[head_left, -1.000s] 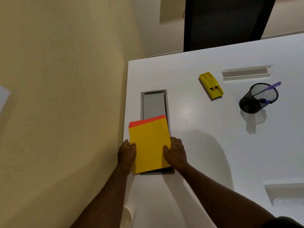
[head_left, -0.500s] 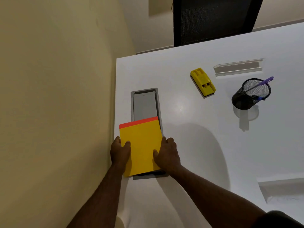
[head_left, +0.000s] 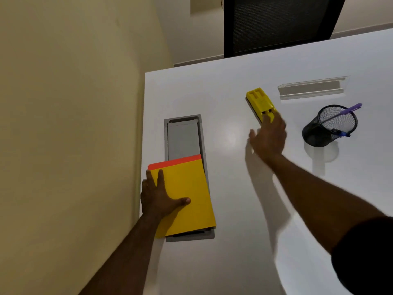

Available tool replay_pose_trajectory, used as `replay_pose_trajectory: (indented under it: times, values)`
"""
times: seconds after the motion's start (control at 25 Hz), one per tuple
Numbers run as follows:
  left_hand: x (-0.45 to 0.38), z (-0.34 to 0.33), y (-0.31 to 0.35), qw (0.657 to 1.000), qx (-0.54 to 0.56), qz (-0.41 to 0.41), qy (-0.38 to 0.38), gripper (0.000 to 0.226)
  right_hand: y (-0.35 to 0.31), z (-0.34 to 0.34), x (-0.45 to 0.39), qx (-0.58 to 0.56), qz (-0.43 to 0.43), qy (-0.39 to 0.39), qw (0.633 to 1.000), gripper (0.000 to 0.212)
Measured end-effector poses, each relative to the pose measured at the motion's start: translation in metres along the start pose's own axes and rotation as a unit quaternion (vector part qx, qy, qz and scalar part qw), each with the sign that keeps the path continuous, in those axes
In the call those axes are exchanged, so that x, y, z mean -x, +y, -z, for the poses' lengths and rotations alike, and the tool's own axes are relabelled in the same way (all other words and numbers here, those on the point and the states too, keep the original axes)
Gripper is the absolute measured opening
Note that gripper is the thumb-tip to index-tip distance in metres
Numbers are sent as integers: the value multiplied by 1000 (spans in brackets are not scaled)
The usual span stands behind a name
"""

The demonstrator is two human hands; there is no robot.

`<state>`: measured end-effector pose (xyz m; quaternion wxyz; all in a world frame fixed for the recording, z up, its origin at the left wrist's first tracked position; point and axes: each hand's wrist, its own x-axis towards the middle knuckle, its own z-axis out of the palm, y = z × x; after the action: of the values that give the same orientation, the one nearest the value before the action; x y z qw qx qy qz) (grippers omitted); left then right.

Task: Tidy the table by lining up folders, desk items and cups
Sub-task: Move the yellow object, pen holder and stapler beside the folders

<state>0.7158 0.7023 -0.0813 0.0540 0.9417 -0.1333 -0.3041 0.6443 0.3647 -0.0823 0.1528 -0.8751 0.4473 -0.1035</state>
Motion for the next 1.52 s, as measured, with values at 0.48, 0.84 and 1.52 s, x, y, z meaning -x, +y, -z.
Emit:
replay_pose_trajectory:
  times: [0.48, 0.84, 1.52]
  values:
    - [-22, 7, 12, 992, -87, -74, -44, 144, -6, -4, -33, -135, -4, -75, 988, 69]
    - [4, -7, 2, 992, -92, -73, -50, 144, -127, -46, 60, -136, 293, -222, 920, 71]
    - [9, 0, 14, 988, -137, -51, -50, 150, -16, -19, 66, -197, 107, 45, 974, 40]
